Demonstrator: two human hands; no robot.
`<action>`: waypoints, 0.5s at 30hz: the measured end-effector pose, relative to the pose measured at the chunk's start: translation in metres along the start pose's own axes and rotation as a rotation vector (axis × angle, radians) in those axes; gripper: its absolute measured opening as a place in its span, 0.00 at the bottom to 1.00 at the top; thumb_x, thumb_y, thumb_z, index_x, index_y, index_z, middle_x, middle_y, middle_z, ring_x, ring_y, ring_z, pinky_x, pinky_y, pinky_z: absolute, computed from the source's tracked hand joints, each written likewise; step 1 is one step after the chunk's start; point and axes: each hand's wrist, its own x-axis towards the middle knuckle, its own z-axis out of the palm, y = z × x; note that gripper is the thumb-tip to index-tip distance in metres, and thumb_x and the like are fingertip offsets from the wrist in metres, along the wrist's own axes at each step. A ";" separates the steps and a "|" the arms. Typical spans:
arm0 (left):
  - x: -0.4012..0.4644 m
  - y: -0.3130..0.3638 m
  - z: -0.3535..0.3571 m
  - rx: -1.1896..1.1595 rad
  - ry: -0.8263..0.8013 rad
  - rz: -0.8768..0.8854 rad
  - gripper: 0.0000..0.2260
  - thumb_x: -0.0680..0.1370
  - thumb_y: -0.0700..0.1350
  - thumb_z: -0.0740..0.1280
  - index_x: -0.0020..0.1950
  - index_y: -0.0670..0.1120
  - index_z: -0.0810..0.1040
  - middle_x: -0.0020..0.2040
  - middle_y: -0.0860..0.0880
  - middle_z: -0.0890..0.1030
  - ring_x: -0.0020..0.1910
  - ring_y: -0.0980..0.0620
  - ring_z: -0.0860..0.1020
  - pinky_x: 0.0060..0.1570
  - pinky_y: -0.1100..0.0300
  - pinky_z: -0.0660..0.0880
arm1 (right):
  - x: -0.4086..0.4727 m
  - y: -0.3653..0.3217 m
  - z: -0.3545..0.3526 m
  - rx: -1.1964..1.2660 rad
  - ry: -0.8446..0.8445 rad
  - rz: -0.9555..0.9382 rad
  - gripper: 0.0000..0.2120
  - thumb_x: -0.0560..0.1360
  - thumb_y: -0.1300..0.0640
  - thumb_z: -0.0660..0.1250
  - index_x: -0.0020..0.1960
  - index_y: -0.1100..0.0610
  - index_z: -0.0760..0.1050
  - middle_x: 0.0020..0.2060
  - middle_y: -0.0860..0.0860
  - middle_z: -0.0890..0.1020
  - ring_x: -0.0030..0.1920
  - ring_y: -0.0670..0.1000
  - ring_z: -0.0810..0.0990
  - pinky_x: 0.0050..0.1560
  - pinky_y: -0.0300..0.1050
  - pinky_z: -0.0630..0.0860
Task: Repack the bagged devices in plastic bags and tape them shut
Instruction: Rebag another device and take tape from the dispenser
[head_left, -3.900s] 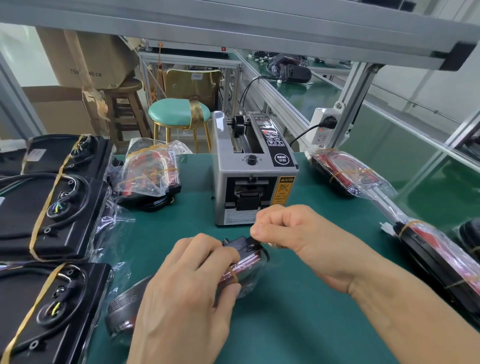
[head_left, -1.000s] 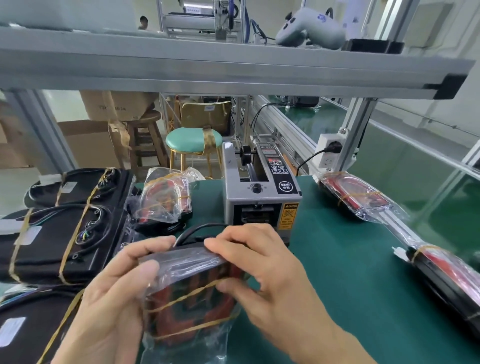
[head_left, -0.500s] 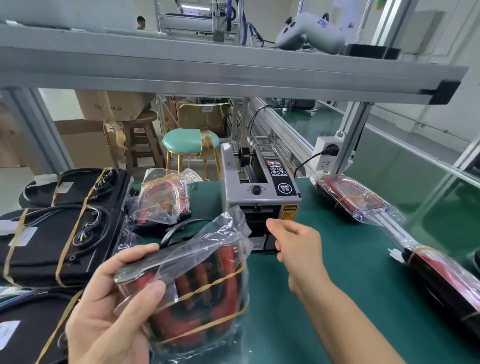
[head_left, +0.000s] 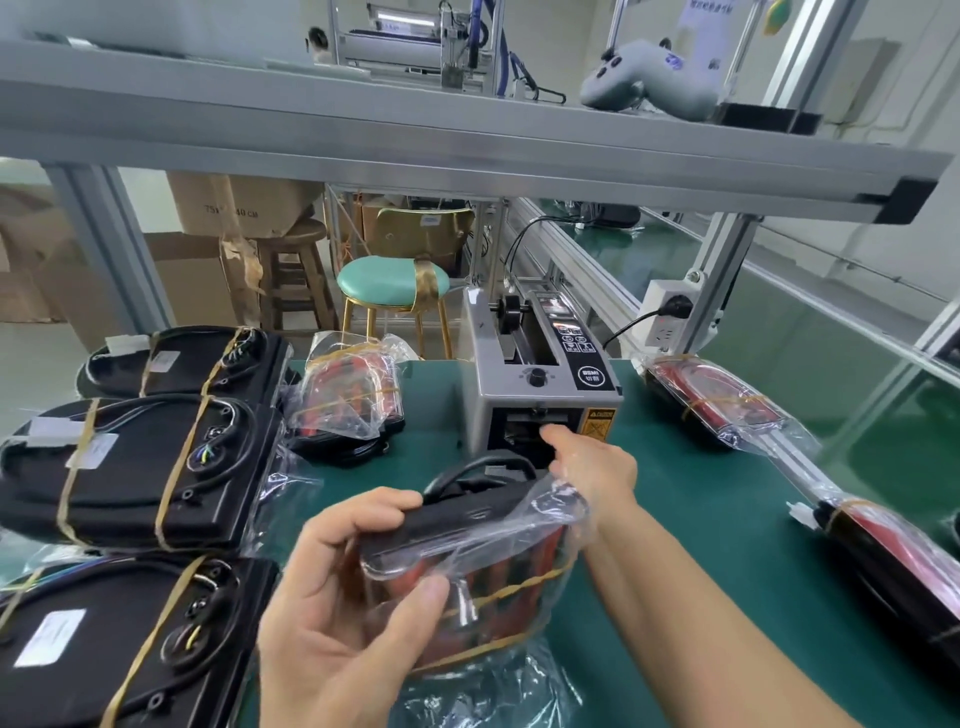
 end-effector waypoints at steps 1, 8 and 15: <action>-0.002 0.002 0.001 -0.029 -0.005 0.010 0.17 0.62 0.44 0.74 0.50 0.50 0.79 0.53 0.45 0.81 0.53 0.47 0.81 0.47 0.59 0.79 | -0.001 -0.001 0.000 -0.042 -0.015 0.012 0.16 0.72 0.64 0.71 0.32 0.56 0.66 0.21 0.49 0.68 0.17 0.46 0.64 0.17 0.36 0.62; 0.011 0.017 0.002 0.366 -0.181 0.131 0.15 0.63 0.47 0.69 0.49 0.56 0.79 0.52 0.53 0.77 0.50 0.53 0.79 0.47 0.71 0.73 | -0.013 -0.013 -0.027 0.183 -0.399 0.112 0.16 0.77 0.62 0.64 0.33 0.55 0.65 0.18 0.47 0.64 0.17 0.43 0.62 0.17 0.33 0.58; 0.011 0.010 0.021 0.385 -0.118 0.240 0.09 0.66 0.48 0.70 0.45 0.54 0.81 0.48 0.54 0.75 0.40 0.55 0.76 0.35 0.65 0.73 | -0.061 -0.040 -0.060 -0.032 -0.711 -0.176 0.05 0.61 0.51 0.76 0.31 0.50 0.81 0.32 0.44 0.79 0.34 0.41 0.78 0.41 0.38 0.71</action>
